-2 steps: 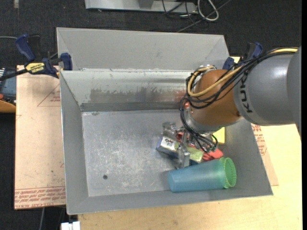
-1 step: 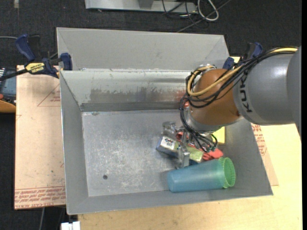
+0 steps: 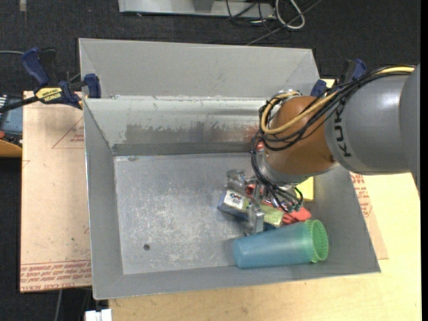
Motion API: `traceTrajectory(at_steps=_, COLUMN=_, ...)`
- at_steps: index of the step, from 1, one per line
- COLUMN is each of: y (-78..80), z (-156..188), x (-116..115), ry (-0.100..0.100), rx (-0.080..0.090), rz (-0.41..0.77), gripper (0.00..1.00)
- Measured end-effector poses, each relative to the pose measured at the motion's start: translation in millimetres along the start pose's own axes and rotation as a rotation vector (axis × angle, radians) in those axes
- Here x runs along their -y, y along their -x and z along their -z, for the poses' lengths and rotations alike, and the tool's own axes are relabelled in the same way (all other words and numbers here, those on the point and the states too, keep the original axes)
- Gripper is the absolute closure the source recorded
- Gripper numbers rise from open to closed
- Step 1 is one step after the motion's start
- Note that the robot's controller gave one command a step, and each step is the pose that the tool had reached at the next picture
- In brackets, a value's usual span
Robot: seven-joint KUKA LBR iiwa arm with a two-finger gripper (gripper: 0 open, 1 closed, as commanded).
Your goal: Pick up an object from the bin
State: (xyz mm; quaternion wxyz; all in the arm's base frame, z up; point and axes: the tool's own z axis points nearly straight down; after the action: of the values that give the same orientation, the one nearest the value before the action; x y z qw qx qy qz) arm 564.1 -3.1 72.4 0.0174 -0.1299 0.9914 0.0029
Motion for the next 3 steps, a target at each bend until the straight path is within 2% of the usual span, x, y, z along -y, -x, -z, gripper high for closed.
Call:
traceTrajectory(at_steps=1, y=1.1, z=1, x=0, ry=0.001, rx=0.001, rz=-0.005, gripper=1.0)
traceTrajectory(at_steps=3, y=0.1, z=11, x=-1, ry=0.002, rx=-0.002, rz=-0.006, gripper=1.0)
